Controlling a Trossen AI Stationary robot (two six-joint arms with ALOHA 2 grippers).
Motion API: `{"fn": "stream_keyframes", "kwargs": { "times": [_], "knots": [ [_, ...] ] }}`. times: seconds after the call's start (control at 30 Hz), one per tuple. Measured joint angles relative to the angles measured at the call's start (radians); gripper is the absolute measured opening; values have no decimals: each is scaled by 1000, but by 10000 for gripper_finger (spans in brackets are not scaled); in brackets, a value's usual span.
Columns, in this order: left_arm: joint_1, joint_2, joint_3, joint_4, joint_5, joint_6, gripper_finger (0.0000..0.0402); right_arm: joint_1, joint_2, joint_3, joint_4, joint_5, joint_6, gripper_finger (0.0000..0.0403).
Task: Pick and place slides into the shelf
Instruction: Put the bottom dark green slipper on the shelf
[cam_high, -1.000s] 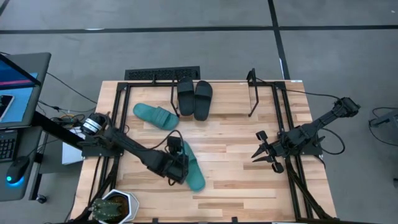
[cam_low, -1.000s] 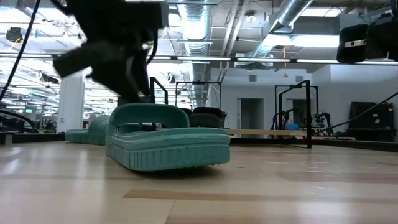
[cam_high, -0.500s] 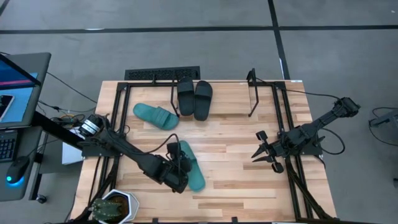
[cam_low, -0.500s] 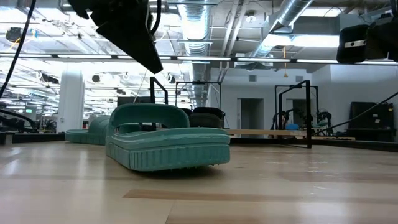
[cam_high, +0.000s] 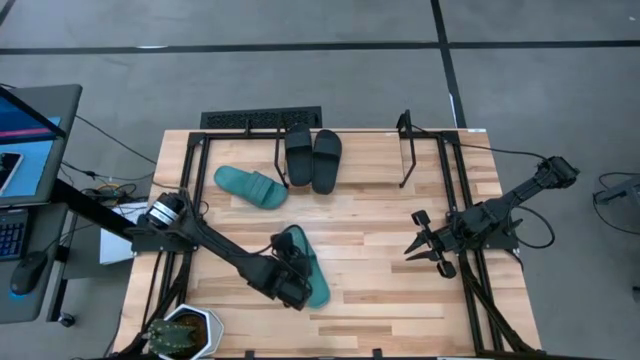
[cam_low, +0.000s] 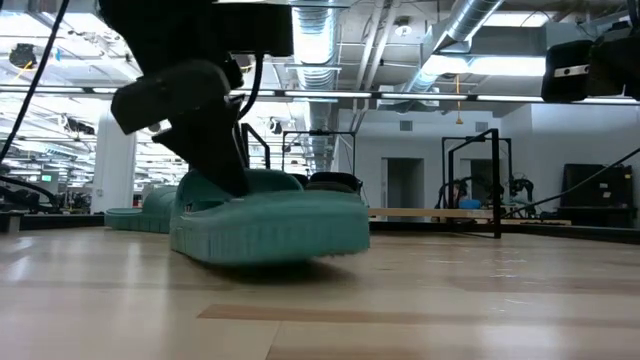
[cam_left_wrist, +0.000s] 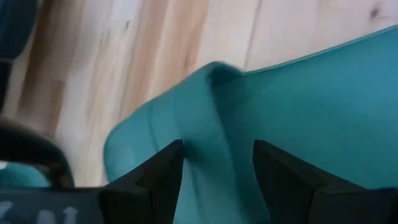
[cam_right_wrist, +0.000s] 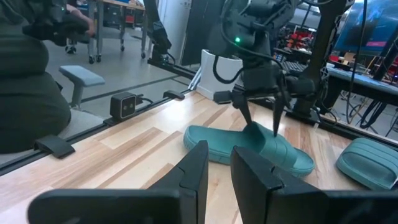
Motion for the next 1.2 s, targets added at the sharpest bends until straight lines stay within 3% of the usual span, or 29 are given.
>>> {"fn": "stream_keyframes", "kwargs": {
  "times": [0.43,0.53,0.63,0.7,1.0,1.2],
  "knots": [
    [24,1,0,-128,-37,-56,180,0,0,0,0,0,0,59],
    [37,12,0,-145,-29,-70,138,0,0,0,0,0,0,59],
    [50,26,1,-131,-4,-65,43,0,0,0,0,3,0,59],
    [53,33,0,-87,19,-49,16,0,0,0,0,17,0,59],
    [54,34,79,-19,-39,-12,3,0,0,0,33,71,-47,59],
    [74,34,171,-17,-126,115,2,0,0,0,102,236,-95,59]
  ]
}}
